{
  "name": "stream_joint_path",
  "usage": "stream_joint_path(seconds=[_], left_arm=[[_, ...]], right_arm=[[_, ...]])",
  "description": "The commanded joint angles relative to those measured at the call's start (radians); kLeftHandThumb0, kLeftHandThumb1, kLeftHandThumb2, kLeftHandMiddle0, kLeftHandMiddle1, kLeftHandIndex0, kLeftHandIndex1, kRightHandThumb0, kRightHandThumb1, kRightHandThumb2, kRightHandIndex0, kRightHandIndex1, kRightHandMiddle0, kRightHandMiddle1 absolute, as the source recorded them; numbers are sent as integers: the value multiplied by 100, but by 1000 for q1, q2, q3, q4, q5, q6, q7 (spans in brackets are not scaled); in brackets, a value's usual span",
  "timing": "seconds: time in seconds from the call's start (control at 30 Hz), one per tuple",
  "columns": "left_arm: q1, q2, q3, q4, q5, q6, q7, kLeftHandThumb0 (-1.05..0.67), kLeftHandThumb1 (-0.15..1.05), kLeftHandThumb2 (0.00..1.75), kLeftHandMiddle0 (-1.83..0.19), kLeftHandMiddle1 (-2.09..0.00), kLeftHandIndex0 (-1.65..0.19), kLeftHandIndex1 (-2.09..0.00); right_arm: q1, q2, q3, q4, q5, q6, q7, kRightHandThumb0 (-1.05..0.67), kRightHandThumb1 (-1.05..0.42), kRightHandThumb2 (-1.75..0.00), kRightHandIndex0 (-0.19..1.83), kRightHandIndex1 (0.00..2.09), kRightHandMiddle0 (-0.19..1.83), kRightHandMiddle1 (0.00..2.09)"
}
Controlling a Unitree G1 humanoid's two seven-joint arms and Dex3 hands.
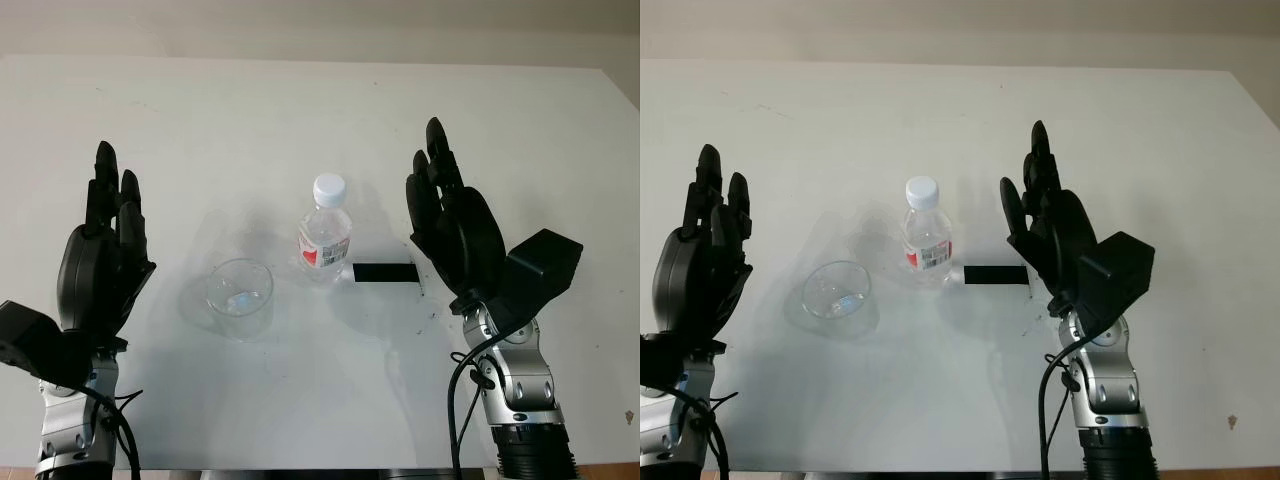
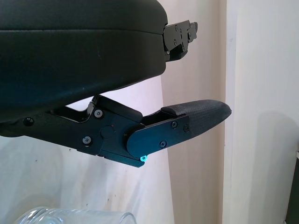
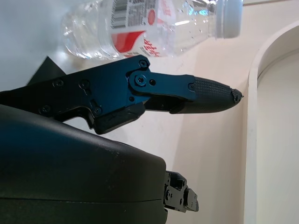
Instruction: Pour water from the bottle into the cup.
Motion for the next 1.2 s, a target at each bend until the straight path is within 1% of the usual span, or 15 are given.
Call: stream_joint_path(seconds=[0.0, 0.17, 0.3, 0.43, 0.5, 0.6, 0.7, 0.87, 1.07, 1.17], left_arm=[[23, -2, 9, -35, -9, 4, 2, -69, 105, 69, 19, 0, 19, 0], [13, -7, 0, -44, -10, 15, 5, -70, 105, 67, 19, 0, 19, 0], [9, -9, -6, -37, -18, 21, -5, -70, 105, 66, 19, 0, 19, 0], [17, -13, -10, -38, -7, 20, -3, -68, 105, 68, 19, 0, 19, 0], [14, -15, -9, -26, -2, 8, -5, -68, 105, 69, 19, 0, 19, 0], [6, -20, -9, -15, 4, -1, -3, -69, 105, 69, 19, 0, 19, 0], [1, -19, -11, -8, 10, -8, -4, -69, 105, 69, 19, 0, 19, 0], [0, -16, -11, -12, 8, 3, -4, -70, 105, 68, 19, 0, 19, 0], [7, -18, -14, -28, 20, 9, 8, -70, 105, 69, 19, 0, 19, 0], [9, -17, -15, -31, 23, 8, 9, -69, 105, 70, 19, 0, 19, 0]], right_arm=[[23, -10, 5, -34, -3, 0, 6, -80, -105, -50, -19, 0, -19, 0], [36, -37, 21, -6, -35, -21, 33, -77, -105, -54, -19, 0, -19, 0], [26, -43, 19, 36, -4, -40, 86, -83, -105, -40, -19, 0, -19, 0], [9, -40, 25, 58, 56, -28, 168, -90, -104, -12, -19, 0, -19, 0], [1, -41, 42, 74, 37, -56, 179, -95, -102, -8, -19, 0, -19, 0], [-21, -39, 69, 105, 14, -83, 198, -99, -100, -6, -19, 0, -19, 0], [-50, -27, 93, 134, 1, -80, 205, -100, -98, -5, -19, 0, -19, 0], [-97, -2, 127, 216, -12, -112, 217, -100, -97, -5, -19, 0, -19, 0], [-152, 34, 141, 318, 5, -140, 263, -98, -94, -4, -19, 0, -19, 0], [-177, 47, 148, 368, 2, -165, 281, -100, -94, -5, -19, 0, -19, 0]])
